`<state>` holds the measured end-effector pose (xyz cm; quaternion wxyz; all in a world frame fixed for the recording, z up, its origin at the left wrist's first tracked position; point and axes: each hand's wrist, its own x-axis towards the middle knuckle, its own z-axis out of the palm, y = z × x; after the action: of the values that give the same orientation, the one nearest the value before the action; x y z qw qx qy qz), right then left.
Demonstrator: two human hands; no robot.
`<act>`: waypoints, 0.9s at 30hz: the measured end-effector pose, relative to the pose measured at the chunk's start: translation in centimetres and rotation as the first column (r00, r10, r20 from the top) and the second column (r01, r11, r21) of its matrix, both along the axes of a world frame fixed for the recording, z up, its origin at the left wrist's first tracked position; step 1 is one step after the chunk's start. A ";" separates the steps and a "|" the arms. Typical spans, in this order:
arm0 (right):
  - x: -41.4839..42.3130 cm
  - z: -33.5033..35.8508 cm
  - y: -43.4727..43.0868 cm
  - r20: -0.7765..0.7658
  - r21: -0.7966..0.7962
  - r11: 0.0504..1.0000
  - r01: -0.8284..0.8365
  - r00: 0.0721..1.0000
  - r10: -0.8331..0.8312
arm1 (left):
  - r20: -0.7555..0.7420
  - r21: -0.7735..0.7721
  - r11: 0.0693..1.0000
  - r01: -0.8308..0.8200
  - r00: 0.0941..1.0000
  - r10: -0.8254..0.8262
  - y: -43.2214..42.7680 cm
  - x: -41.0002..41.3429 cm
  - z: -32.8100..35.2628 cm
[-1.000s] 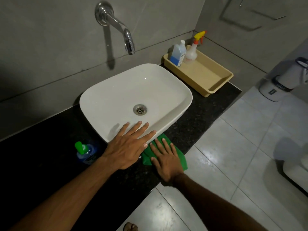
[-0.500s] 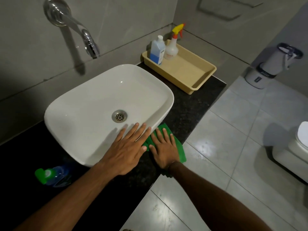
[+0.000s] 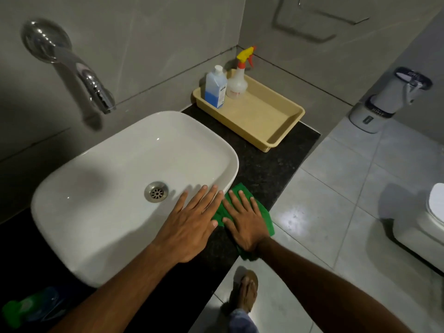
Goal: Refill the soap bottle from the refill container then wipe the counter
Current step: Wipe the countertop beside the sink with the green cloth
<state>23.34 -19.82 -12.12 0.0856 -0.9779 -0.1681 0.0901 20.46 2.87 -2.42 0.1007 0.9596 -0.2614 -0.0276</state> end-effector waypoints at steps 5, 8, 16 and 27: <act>4.8 0.5 -4.5 -0.008 -0.034 0.992 -0.120 0.993 0.120 | -0.021 0.015 0.999 -0.038 0.999 0.038 -1.2 1.6 -0.3; 8.9 0.8 -3.9 -0.036 -0.031 0.999 -0.017 0.999 0.016 | -0.029 0.047 0.998 -0.035 0.999 0.036 -2.8 3.3 -0.4; 10.4 0.7 -8.5 -0.027 0.091 0.960 -0.264 0.963 0.267 | -0.114 0.040 0.983 -0.177 0.977 0.180 -9.5 10.0 1.2; 27.6 14.7 -14.4 0.195 0.514 0.858 -0.006 0.975 -0.110 | -0.100 -0.062 0.948 -0.314 0.947 0.307 -15.8 24.0 4.5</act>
<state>50.89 -34.25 2.57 0.3254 -0.9282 -0.1676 -0.0674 44.49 -12.89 2.03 0.1522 0.9820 -0.1034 -0.0438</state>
